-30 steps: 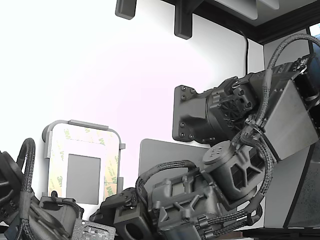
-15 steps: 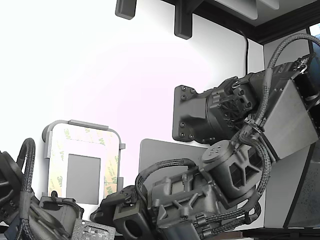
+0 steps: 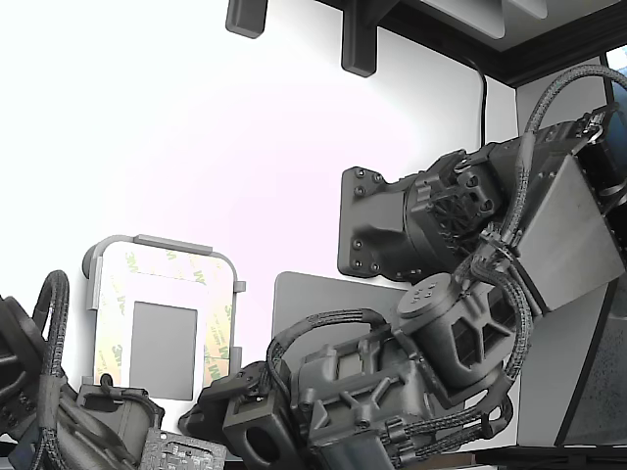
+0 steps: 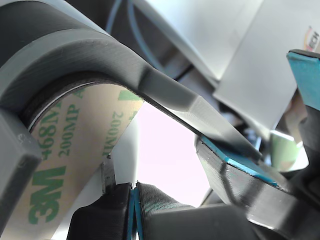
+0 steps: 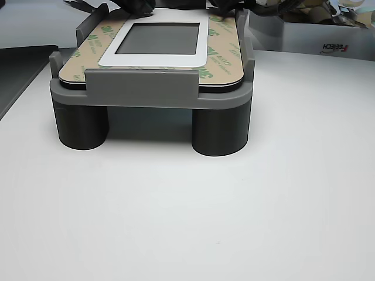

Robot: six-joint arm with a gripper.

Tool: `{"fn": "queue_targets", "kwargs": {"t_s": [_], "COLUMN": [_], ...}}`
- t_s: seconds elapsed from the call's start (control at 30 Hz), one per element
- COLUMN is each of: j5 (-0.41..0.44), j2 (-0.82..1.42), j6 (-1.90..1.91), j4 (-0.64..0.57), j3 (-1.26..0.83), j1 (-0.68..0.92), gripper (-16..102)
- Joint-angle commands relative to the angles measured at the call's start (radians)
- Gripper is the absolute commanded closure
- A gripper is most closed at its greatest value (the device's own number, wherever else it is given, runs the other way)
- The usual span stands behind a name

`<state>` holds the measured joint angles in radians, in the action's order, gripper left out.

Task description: Peel off protective film from adhesive tape.

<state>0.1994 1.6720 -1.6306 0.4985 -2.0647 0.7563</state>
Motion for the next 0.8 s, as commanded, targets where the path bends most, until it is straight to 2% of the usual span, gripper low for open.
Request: {"fn": "queue_targets", "kwargs": {"t_s": [0.0,0.77], "j5": [0.003,0.012], "j2": [0.031,0.048], "j6": [0.003,0.009], "j4": [0.000,-0.003], "j3": [0.023,0.005], "j1": [-0.005,0.009], "gripper": [96,96]}}
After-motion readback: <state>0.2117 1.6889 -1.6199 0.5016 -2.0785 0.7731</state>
